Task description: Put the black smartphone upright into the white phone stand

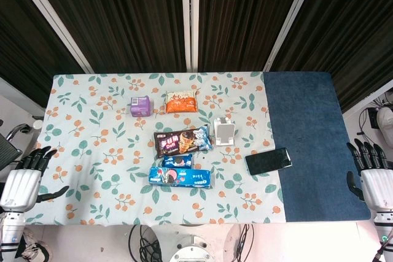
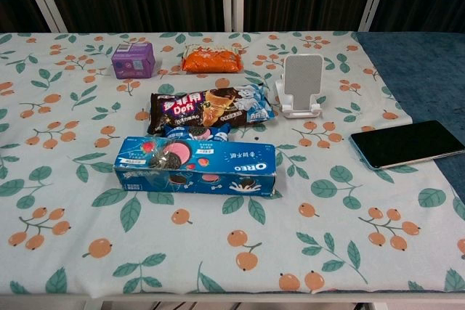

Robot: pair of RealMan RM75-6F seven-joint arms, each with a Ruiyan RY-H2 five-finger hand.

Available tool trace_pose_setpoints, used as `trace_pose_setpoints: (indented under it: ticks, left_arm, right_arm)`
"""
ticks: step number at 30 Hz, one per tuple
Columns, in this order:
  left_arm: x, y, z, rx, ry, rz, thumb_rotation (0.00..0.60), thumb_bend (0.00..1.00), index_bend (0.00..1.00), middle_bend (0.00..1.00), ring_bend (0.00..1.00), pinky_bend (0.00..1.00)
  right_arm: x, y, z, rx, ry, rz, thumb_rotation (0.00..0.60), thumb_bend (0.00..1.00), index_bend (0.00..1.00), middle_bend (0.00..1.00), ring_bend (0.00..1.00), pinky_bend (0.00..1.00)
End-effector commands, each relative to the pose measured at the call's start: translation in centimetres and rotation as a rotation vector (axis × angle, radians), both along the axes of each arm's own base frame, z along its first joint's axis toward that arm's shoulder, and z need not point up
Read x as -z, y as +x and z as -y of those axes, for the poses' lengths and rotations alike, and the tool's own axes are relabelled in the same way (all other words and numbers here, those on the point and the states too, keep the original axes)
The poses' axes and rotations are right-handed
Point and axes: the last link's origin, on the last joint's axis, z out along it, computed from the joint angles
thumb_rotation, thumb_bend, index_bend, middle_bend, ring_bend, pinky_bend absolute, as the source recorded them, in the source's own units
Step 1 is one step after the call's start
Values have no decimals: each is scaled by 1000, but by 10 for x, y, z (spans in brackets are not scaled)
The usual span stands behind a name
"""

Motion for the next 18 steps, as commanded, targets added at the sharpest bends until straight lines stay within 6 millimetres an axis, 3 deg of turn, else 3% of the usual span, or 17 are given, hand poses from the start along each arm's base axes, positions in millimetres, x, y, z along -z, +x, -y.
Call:
trace_pose_setpoints:
  ticks: [1, 12, 18]
  left_arm:
    - [0, 2, -1, 9, 4, 1, 404, 96, 138, 111, 113, 238]
    - [2, 4, -1, 13, 1, 7, 404, 96, 136, 113, 113, 238]
    - [2, 4, 0, 16, -3, 11, 405, 96, 136, 113, 113, 238]
  right_arm:
    - [1, 0, 1, -3, 4, 6, 600, 508, 0, 0, 0, 0]
    - [-1, 1, -2, -19, 3, -23, 600, 472, 0, 0, 0, 0]
    - [5, 14, 6, -29, 66, -40, 600, 307, 0, 0, 0, 0]
